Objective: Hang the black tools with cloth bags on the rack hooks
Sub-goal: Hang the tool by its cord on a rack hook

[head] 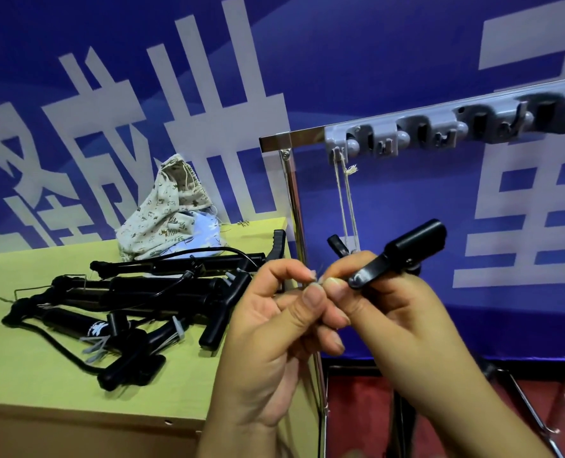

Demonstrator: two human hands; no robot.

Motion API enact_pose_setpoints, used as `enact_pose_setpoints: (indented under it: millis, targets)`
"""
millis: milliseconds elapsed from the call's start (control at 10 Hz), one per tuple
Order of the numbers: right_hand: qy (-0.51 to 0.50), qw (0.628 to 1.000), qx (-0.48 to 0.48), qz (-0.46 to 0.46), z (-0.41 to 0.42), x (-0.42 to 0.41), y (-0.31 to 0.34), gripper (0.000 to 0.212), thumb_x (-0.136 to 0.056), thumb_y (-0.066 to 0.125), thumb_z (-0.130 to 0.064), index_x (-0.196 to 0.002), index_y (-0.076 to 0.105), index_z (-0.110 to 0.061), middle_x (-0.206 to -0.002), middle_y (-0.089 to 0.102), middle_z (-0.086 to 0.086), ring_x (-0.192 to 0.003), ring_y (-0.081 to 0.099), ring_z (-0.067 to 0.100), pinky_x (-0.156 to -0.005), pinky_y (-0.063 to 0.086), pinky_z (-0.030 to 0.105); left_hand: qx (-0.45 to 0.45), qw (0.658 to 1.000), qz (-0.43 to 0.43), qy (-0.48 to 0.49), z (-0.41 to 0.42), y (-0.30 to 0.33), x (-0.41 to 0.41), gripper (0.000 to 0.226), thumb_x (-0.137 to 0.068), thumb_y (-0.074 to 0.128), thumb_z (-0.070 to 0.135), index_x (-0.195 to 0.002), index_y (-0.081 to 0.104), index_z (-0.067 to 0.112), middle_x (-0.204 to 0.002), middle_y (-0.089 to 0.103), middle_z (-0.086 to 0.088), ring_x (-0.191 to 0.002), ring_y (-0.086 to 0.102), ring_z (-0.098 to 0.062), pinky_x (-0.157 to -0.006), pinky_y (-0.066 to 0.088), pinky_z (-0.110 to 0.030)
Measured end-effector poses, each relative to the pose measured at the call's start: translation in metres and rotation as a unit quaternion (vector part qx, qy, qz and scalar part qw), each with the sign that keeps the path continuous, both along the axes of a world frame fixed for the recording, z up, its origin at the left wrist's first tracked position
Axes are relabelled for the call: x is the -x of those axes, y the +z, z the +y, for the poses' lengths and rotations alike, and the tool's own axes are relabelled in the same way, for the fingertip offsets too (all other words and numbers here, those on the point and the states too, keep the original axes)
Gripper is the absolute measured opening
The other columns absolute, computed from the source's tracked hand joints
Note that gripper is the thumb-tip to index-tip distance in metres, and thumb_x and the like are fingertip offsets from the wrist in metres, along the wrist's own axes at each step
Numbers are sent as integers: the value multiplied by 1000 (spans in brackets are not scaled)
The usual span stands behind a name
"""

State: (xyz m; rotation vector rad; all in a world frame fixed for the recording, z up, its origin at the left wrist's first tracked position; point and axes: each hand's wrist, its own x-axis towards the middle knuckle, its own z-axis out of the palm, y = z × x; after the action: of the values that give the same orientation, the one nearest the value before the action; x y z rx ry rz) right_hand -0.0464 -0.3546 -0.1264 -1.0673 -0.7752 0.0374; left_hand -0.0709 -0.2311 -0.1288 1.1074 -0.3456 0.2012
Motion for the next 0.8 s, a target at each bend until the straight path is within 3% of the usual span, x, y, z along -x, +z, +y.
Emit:
enact_pose_setpoints:
  millis: [100,200,300,400,500,600,700,800]
  targets:
    - [-28,999,13,28,-2,-7,0,10,-85,62,-12,-75,62,-9,-58,57,-1,-54,58,13,-56,48,21,-2,1000,-14,17,1,-3,-3,41,-49,89,32,-82,68,19,-59,66,-12,-39,57,-15,-44,50,-22]
    - [-157,987,25,27,-6,-18,16,7,-77,66,-25,-72,71,-25,-69,70,-7,-70,66,5,-66,50,17,-75,994,-32,77,12,-19,-15,69,-51,85,49,-106,55,19,-78,72,-10,-60,67,-16,-58,54,-23]
    - [-105,994,22,-7,-4,-22,47,13,-87,62,-12,-76,66,-18,-62,68,-7,-68,66,4,-65,50,16,-273,958,29,80,8,-46,-30,99,-39,80,69,-121,41,31,-121,60,6,-111,59,-8,-85,47,-17]
    - [-27,992,107,-57,1,-35,79,20,-89,61,-22,-95,65,-3,-77,69,4,-74,65,17,-70,56,31,-316,944,94,6,-23,-66,-33,70,-59,88,32,-114,45,35,-111,57,19,-96,57,11,-85,44,-11]
    - [24,997,71,4,-16,-49,79,35,-90,59,-35,-105,65,-4,-82,70,5,-76,65,18,-76,57,40,-281,954,93,39,-47,-59,-29,22,-79,72,4,-88,62,21,-64,68,22,-64,61,14,-62,45,-4]
    - [10,996,31,80,-28,-49,92,31,-95,49,-27,-109,62,-2,-93,70,12,-85,65,22,-89,53,42,-254,960,62,100,-51,-53,-38,14,-74,77,12,-81,65,14,-59,67,14,-59,62,4,-59,46,-10]
    - [13,997,18,71,-46,-48,96,32,-98,40,-29,-99,62,-6,-85,69,7,-75,66,15,-70,54,27,-220,961,34,164,-48,-48,-44,22,-70,75,20,-85,62,11,-63,67,7,-61,63,-6,-62,50,-20]
    - [-22,995,-25,93,-59,-55,82,37,-97,36,-39,-87,63,-16,-69,66,-4,-66,64,8,-63,52,19,-242,946,0,216,-33,-29,-51,16,-71,73,19,-77,59,18,-64,65,8,-60,61,-9,-62,50,-26]
